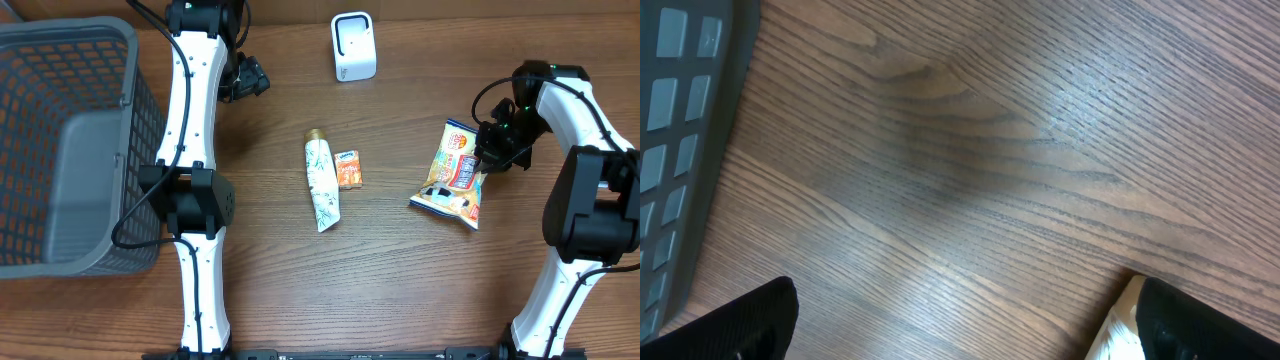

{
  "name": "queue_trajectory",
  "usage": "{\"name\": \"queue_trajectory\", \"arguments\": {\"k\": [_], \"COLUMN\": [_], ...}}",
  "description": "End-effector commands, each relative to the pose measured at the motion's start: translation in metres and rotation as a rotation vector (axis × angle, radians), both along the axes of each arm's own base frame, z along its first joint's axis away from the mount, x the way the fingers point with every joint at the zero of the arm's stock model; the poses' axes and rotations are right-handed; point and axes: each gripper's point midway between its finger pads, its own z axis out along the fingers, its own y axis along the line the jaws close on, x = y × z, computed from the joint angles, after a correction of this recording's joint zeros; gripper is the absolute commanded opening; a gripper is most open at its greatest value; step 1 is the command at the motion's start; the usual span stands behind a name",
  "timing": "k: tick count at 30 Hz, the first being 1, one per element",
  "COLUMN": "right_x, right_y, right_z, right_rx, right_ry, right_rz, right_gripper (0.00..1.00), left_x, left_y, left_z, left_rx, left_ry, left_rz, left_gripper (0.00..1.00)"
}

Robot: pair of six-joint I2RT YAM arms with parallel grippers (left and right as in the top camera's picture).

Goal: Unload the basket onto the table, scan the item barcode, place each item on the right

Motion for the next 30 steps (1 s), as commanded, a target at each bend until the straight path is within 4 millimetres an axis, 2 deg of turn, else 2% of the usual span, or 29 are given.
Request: {"name": "queue_trajectory", "arguments": {"k": [1,4,7,12,17,21,23,24,27,28,29,30], "right_x": [0.0,0.0,-0.001,-0.014,-0.01,-0.004,-0.009,-0.011,-0.02,-0.022,-0.024,-0.026], "right_y": [0.015,0.019,0.034,0.052,0.072,0.073,0.069,0.068,0.062,0.06,0.059,0.058], "right_z": [0.018,0.032,0.051,0.057,0.066,0.097,0.13,0.137,0.162,0.168,0.173,0.175], "right_rx": [0.073,0.101,0.199,0.208,0.192,0.173,0.142,0.135,0.094,0.082,0.074,0.07], "right_ry": [-0.005,-0.006,-0.047,-0.016,-0.045,-0.156,-0.248,-0.268,-0.335,-0.35,-0.36,-0.362], "right_rz": [-0.02,-0.019,0.048,0.125,0.123,0.11,0.121,0.123,0.128,0.123,0.115,0.102], "right_gripper": [0.04,0.04,0.04,0.04,0.04,0.06,0.09,0.11,0.27,0.46,0.59,0.63], "left_x": [-0.001,-0.001,-0.001,-0.001,-0.001,-0.001,0.006,0.009,0.018,0.014,0.001,-0.006], "left_y": [0.001,0.001,0.001,0.001,0.001,0.001,0.001,0.0,-0.013,-0.027,-0.043,-0.055], "left_z": [0.018,0.018,0.018,0.018,0.018,0.018,0.019,0.02,0.02,0.02,0.019,0.019], "left_rx": [-0.005,-0.005,-0.005,-0.005,-0.005,-0.005,-0.008,-0.008,-0.091,-0.168,-0.26,-0.331], "left_ry": [-0.04,-0.04,-0.04,-0.04,-0.04,-0.04,-0.069,-0.079,-0.119,-0.101,-0.042,-0.01], "left_rz": [-0.012,-0.012,-0.012,-0.012,-0.012,-0.012,-0.012,-0.012,0.012,0.001,-0.028,-0.047], "left_gripper": [1.0,1.0,1.0,1.0,1.0,1.0,1.0,1.0,1.0,1.0,1.0,1.0]}}
